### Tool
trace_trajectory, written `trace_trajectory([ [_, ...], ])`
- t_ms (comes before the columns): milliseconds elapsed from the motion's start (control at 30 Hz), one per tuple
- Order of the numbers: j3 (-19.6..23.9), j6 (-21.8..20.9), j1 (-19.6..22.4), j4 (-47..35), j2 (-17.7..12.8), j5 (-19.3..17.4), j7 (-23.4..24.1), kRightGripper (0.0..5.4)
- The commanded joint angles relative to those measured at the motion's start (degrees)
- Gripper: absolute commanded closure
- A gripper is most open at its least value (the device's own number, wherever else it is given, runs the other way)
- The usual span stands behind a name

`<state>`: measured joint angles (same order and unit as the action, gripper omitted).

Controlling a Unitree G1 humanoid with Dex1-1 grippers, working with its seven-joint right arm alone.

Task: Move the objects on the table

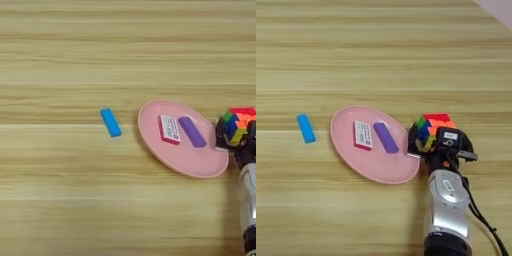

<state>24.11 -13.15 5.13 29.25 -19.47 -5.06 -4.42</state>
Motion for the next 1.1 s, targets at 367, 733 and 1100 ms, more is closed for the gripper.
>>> trace_trajectory([
  [367, -0.1, -1.3, 2.7, -2.2, -2.6, -0.9, -0.1, 2.02],
  [733, -0.1, -1.3, 2.5, -3.2, -2.5, -1.1, 0.0, 2.04],
  [1100, 0.2, -0.1, 1.0, -9.0, -2.1, -1.5, 0.4, 2.04],
])
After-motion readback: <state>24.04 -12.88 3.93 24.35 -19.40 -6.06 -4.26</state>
